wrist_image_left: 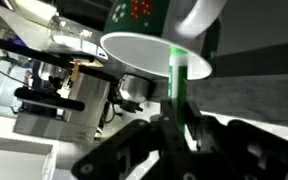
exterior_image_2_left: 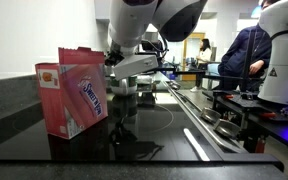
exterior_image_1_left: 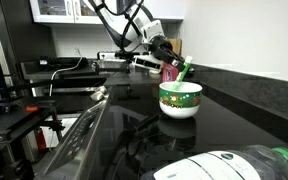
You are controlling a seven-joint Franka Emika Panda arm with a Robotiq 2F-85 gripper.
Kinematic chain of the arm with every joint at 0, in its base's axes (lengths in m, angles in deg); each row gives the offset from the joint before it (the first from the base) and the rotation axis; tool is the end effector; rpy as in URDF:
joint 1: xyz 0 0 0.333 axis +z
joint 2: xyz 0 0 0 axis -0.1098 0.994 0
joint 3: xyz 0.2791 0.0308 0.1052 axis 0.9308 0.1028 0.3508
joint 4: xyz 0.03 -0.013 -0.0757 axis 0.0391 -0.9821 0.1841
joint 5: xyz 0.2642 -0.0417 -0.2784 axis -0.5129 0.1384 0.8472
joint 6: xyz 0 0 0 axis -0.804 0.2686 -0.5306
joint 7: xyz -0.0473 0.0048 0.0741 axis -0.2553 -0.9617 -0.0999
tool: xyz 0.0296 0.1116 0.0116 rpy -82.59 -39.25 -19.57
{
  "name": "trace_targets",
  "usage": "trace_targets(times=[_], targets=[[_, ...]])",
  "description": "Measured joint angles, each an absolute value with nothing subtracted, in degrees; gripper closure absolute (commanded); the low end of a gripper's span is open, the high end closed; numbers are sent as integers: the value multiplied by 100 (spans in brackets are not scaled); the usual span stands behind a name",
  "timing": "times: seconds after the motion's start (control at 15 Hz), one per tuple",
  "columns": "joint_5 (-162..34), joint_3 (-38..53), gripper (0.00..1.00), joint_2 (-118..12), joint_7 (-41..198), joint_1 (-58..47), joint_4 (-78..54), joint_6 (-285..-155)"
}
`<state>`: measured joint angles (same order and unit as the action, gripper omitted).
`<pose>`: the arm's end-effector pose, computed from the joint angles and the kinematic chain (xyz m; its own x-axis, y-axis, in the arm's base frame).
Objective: Put the marker in the mug
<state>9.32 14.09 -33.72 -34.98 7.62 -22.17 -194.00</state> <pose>0.6167 0.1006 0.1961 0.4165 -0.2779 0.8656 -0.8589 -0.4323 0.2745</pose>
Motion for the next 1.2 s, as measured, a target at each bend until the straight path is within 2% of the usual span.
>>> trace_targets(times=[0.13,0.2,0.27,0.33,0.73,0.8,1.2], targets=[[932,1372,95,-3333,-3586,714,-2223,-19370],[932,1321,55,-3327,-3588,664,-2223,-19370],[932,1282,54,-3324,-3588,588,-2223,-19370],[932,1264,49,-3324,-3587,477,-2222,-19372],[930,1320,3,-3335,-3529,149,-2235,-19898],[917,1338,0,-3375,-3495,97,-2253,-20119],[-318,1367,0,-4335,-2168,-617,-2702,-21613]])
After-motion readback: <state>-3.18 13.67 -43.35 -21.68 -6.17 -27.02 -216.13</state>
